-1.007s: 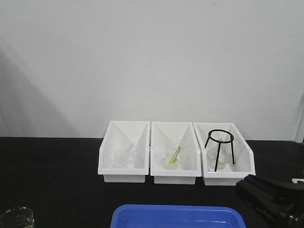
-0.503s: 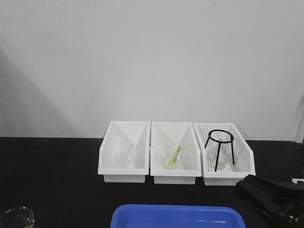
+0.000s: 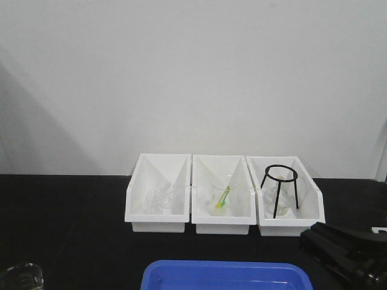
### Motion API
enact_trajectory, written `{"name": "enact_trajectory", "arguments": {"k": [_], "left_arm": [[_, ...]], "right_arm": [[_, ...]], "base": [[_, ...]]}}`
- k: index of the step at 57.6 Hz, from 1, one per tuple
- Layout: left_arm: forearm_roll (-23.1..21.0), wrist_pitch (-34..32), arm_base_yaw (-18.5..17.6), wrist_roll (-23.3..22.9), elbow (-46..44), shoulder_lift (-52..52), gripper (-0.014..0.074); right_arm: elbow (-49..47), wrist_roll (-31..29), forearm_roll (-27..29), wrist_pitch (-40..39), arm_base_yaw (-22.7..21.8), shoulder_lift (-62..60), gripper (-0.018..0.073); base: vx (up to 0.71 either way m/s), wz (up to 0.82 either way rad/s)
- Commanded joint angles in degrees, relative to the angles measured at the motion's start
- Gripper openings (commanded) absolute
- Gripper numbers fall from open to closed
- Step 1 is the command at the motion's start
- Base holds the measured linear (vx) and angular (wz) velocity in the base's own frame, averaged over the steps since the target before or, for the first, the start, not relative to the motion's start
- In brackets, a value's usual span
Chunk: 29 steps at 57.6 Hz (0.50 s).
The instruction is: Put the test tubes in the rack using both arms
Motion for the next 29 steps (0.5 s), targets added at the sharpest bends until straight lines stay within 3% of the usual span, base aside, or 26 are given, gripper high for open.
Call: {"name": "enact_trajectory", "arguments": {"k": [1,25,29], "left_arm": [[-0.38,-4.97,0.13,-0.39,1.53,-1.07,-0.0015],[-0.38,-4.97,0.13,-0.39,1.53,-1.07,-0.0015],[-0.38,-4.97,0.13,-0.39,1.53,-1.07,-0.0015]], "right_arm": [[-1.70,-0.04,1.27,-0.88,-0.01,-0.29,-0.0007],[-1.70,-1.43,1.10,-0.16,-0.01,-0.29,-0.0007],[-1.64,-1.42,3.37,-0.23,-0.01,0.28,-0.0007]], "base": [[0.00,0.00],[0.00,0.00],[0.00,0.00]]}}
